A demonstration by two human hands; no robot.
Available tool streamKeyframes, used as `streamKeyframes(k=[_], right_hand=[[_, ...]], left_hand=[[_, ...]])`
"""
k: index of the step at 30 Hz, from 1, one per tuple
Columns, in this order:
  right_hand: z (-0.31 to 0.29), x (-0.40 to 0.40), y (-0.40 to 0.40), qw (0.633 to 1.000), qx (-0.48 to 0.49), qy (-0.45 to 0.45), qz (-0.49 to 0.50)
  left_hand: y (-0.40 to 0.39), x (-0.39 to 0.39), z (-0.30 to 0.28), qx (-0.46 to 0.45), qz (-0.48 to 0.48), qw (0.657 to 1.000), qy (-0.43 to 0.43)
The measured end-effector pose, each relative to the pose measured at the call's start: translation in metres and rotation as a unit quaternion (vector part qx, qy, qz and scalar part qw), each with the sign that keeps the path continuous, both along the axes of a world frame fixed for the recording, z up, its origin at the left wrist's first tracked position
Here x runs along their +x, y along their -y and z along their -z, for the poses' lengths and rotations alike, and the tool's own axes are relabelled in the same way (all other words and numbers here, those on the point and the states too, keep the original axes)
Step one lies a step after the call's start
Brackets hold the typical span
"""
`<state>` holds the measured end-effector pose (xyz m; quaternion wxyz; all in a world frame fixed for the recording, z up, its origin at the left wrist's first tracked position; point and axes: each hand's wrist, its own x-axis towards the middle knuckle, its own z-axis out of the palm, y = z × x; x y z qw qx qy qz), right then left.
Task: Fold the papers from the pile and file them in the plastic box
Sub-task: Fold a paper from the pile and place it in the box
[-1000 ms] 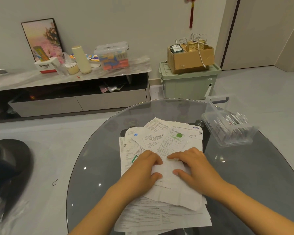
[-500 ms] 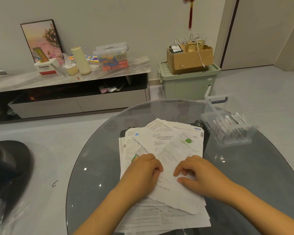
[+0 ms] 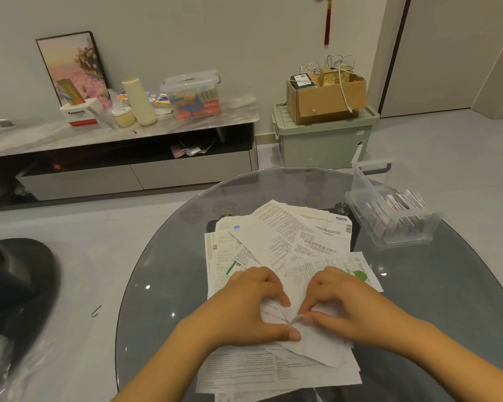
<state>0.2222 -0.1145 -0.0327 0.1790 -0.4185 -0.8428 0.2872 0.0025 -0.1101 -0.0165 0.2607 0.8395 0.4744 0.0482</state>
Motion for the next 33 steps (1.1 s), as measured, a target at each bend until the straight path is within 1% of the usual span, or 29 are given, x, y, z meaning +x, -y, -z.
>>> streamKeyframes(k=[2,8,11,17,21,25,27,29,30,33], right_hand=[[0.001,-0.003,-0.001,0.999,0.005,-0.031,0.023],[0.006,-0.017,-0.006,0.990,0.015,-0.091,0.106],[0.011,-0.021,-0.009,0.990,0.009,-0.080,0.119],[0.017,-0.027,-0.009,0.992,0.007,-0.032,0.123],[0.019,-0.027,-0.010,0.991,0.008,-0.025,0.130],[0.019,-0.028,-0.009,0.989,0.012,-0.031,0.144],[0.016,-0.027,-0.010,0.988,0.005,-0.035,0.151],[0.011,-0.026,-0.011,0.986,-0.024,-0.047,0.161],[0.008,-0.026,-0.012,0.982,-0.046,-0.062,0.169],[-0.005,-0.022,-0.011,0.964,-0.104,-0.151,0.195]], left_hand=[[0.000,0.002,0.001,0.003,-0.009,1.000,0.012],[-0.005,0.012,0.007,0.076,-0.044,0.996,0.033],[-0.007,0.012,0.009,0.078,-0.073,0.993,0.045],[-0.009,0.013,0.016,0.038,-0.105,0.992,0.052],[-0.011,0.016,0.016,0.015,-0.131,0.990,0.053],[-0.012,0.017,0.012,-0.022,-0.163,0.981,0.097],[-0.011,0.019,0.009,-0.034,-0.182,0.972,0.142],[-0.012,0.021,0.005,-0.054,-0.204,0.956,0.202],[-0.012,0.022,0.003,-0.064,-0.214,0.947,0.230],[-0.009,0.029,-0.008,-0.062,-0.241,0.925,0.288]])
